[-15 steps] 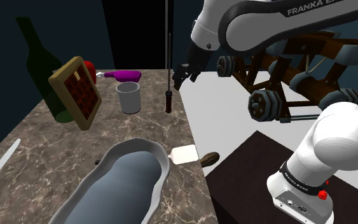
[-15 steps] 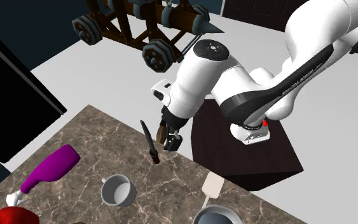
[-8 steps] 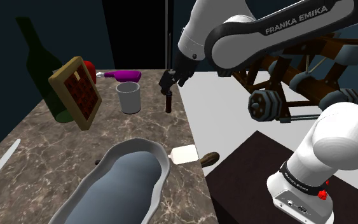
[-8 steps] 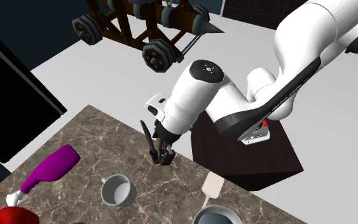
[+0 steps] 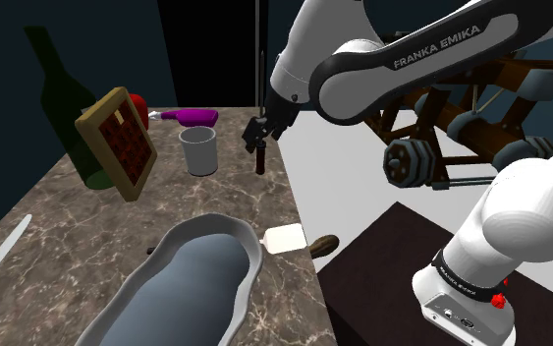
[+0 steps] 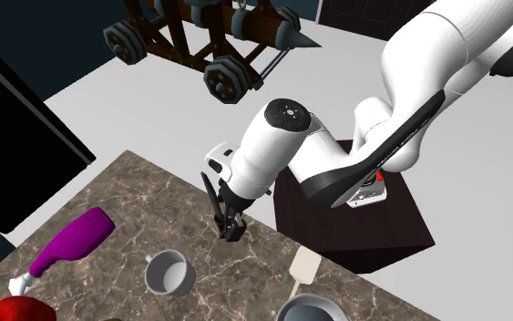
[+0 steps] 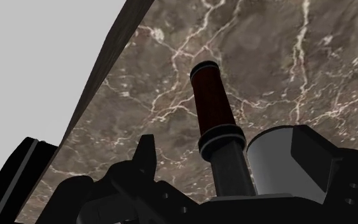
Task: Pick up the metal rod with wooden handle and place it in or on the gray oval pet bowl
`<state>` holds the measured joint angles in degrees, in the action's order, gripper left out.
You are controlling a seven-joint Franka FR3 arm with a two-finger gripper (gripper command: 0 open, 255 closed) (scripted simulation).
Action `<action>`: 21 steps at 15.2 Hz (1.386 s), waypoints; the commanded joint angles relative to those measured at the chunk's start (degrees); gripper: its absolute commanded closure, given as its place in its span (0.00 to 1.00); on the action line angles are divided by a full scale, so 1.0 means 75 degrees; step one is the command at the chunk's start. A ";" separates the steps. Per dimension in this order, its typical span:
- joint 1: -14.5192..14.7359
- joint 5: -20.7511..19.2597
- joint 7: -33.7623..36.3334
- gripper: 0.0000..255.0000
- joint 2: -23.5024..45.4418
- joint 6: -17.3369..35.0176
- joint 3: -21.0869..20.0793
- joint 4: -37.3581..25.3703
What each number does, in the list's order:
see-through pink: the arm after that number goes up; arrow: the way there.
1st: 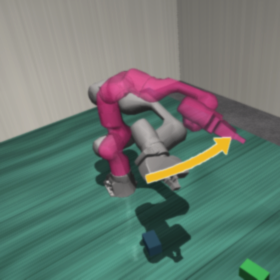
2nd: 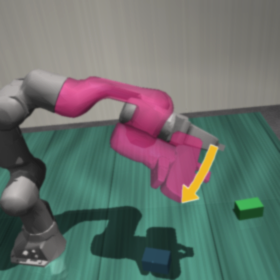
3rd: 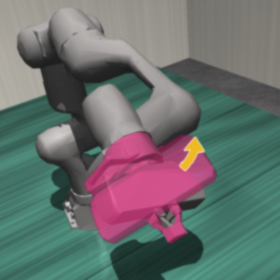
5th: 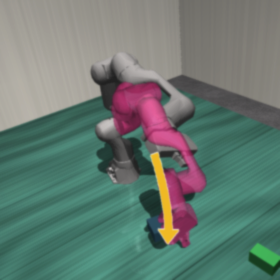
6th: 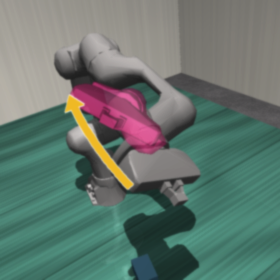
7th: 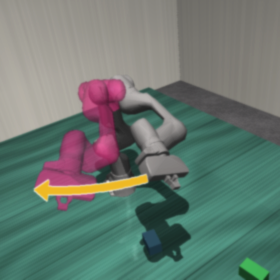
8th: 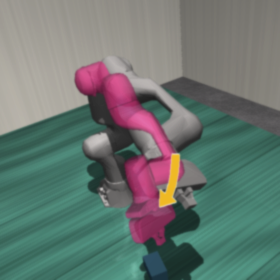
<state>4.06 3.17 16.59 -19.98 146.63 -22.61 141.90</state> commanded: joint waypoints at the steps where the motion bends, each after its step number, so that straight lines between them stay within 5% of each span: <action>1: -0.0002 -0.0004 0.0003 0.00 0.0007 0.0004 -0.0003 -0.0004; 3: -0.0002 -0.0003 0.0003 0.00 0.0005 0.0003 -0.0002 -0.0003; 4: -0.0002 -0.0003 0.0003 1.00 0.0005 0.0003 -0.0002 -0.0003; 13: -0.0002 -0.0004 0.0003 1.00 0.0007 0.0004 -0.0003 -0.0004; 21: 0.0063 0.0110 -0.0147 1.00 -0.0335 -0.0887 0.0157 -0.0562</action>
<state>4.46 3.89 15.61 -22.11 140.92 -21.58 138.24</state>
